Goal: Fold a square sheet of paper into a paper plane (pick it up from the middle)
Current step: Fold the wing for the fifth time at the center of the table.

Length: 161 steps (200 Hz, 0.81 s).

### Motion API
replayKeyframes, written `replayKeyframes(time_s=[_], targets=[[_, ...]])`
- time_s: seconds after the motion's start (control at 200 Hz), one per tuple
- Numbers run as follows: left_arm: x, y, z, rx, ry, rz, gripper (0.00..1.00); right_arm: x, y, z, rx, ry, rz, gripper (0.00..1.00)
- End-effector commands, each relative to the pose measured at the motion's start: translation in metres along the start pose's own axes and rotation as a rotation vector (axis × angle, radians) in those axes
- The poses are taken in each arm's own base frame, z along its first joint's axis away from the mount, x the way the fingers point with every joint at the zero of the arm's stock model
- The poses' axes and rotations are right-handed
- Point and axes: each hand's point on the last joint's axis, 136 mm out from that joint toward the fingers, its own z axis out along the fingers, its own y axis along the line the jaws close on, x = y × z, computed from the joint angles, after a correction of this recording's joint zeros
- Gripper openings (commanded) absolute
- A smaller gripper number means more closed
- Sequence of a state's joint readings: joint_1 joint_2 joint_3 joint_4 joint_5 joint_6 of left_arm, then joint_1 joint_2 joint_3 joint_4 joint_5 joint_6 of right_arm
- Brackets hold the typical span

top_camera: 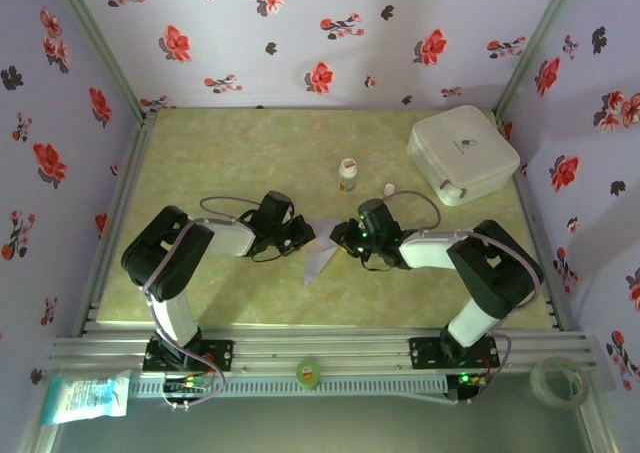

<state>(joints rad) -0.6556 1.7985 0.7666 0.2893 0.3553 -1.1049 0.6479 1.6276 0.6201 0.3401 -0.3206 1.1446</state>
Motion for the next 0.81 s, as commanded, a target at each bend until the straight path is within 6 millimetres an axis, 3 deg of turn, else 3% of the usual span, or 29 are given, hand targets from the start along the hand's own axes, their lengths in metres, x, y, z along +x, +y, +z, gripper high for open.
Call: replayKeyframes(time_s=[0.0, 0.31, 0.8], targets=[[0.011, 0.021, 0.010, -0.037, 0.033, -0.008, 0.08, 0.000, 0.016, 0.001, -0.068, 0.058, -0.082, 0.28], [0.006, 0.027, 0.006, -0.035, 0.026, -0.017, 0.07, -0.015, -0.004, -0.002, -0.019, 0.047, -0.069, 0.29], [0.005, 0.029, 0.003, -0.027, 0.031, -0.011, 0.07, -0.019, 0.009, 0.007, -0.087, 0.088, -0.107, 0.26]])
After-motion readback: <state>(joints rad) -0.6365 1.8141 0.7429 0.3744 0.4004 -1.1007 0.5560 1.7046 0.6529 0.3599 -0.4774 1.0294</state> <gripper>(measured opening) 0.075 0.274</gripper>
